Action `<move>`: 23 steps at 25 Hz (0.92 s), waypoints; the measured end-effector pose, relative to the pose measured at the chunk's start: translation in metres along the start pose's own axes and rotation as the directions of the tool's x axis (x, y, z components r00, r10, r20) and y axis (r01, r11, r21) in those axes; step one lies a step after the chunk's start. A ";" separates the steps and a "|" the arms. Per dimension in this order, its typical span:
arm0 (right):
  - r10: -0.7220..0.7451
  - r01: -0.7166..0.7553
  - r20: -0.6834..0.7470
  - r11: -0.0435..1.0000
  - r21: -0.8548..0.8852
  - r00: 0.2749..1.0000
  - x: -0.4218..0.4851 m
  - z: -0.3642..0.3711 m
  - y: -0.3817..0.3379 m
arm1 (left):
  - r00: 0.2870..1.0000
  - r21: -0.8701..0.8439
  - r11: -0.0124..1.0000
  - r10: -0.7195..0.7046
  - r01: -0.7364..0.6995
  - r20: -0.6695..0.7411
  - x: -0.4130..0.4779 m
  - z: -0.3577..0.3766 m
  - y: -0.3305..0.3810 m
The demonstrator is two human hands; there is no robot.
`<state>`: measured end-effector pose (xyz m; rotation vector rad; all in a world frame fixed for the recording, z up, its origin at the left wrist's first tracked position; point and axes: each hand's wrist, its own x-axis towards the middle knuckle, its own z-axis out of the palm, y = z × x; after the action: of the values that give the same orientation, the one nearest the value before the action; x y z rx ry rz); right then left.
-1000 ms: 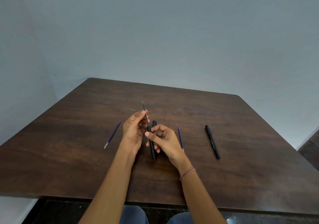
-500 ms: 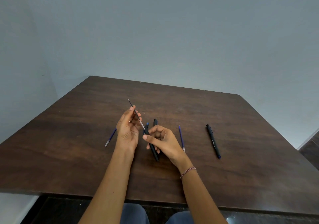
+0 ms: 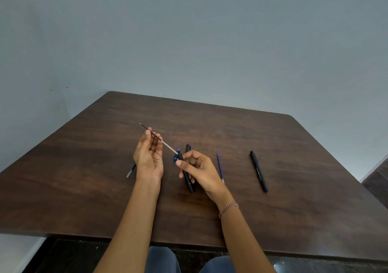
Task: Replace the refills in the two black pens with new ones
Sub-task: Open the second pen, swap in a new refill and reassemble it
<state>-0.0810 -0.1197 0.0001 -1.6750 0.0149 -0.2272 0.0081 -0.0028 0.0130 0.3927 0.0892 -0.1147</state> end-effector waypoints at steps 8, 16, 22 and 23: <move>0.020 -0.016 -0.109 0.999 0.037 0.994 0.002 -0.003 -0.003 | 0.992 0.103 0.988 0.117 -0.111 -0.051 0.003 0.003 0.005; 0.012 -0.005 -0.123 0.998 0.063 0.992 0.003 -0.002 -0.003 | 0.927 0.986 0.023 0.345 -0.165 0.147 0.009 -0.001 0.053; 0.002 0.002 -0.131 1.000 0.029 0.991 0.002 -0.001 -0.002 | 0.915 0.828 -0.533 0.224 -0.174 0.337 -0.002 0.005 0.048; 0.000 0.003 -0.133 1.000 0.027 0.991 0.002 -0.001 -0.002 | 0.921 0.805 -0.568 0.199 -0.170 0.335 -0.002 0.006 0.045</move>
<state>-0.0792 -0.1205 0.0027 -1.6299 0.1105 -0.3389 0.0119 0.0362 0.0353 2.5093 -0.1565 0.3493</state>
